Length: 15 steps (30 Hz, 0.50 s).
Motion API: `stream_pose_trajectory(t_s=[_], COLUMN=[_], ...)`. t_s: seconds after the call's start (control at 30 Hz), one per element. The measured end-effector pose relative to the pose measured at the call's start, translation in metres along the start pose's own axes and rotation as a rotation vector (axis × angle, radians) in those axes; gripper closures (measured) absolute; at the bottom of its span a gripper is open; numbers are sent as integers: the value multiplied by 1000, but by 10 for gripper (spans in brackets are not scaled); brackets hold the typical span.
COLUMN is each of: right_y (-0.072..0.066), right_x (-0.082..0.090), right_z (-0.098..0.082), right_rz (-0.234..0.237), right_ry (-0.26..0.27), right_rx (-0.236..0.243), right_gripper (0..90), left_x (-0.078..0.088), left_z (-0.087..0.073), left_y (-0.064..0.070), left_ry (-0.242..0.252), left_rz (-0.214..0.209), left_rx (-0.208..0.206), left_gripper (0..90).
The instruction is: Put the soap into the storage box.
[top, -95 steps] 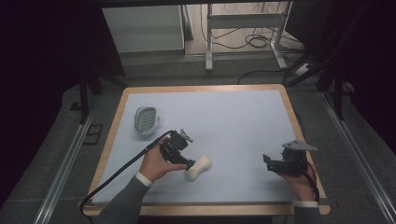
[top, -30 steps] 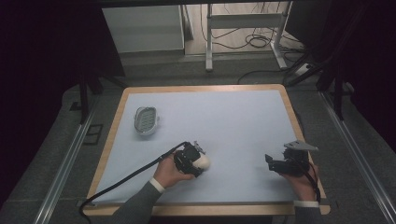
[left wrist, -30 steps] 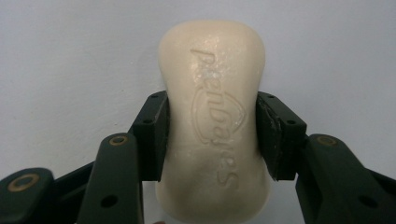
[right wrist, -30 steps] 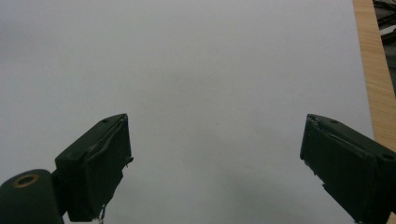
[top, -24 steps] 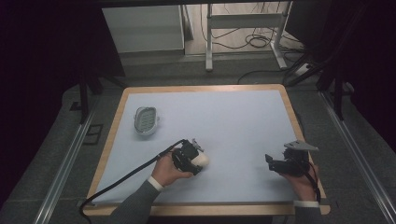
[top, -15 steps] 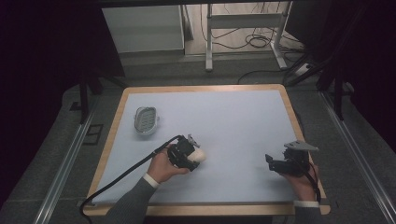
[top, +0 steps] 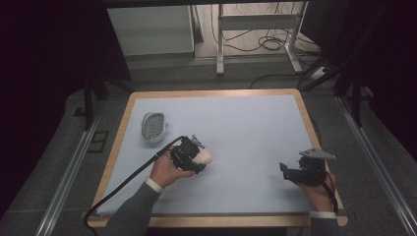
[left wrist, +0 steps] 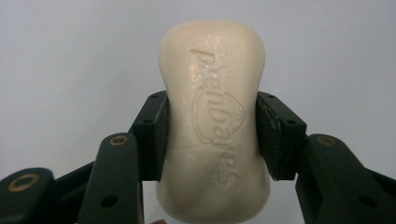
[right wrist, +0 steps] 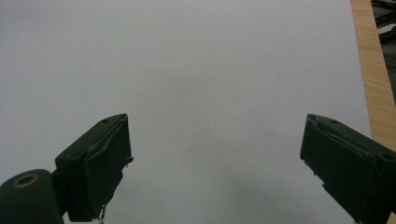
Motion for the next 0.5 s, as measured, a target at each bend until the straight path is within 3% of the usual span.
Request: stream_pose_trajectory(t_s=[0.5], right_y=[2], right_x=[0], right_z=[-1], right_rz=[-3], right_ry=[-1], right_rx=[-3], right_gripper=[85], left_x=[9], left_z=[2], left_y=[-12], left_ry=[15], left_rz=[19], left_rx=[15], left_gripper=[494])
Point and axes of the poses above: each handheld gripper's, and its own axes: x roughly backward along the jaws, z roughly out of its top, y roughly to its right, the point moved 9 cm from there along -x, roughly forward along the jaws, and after that the axes turned 1 degree about -y, right-handed, at the moved point
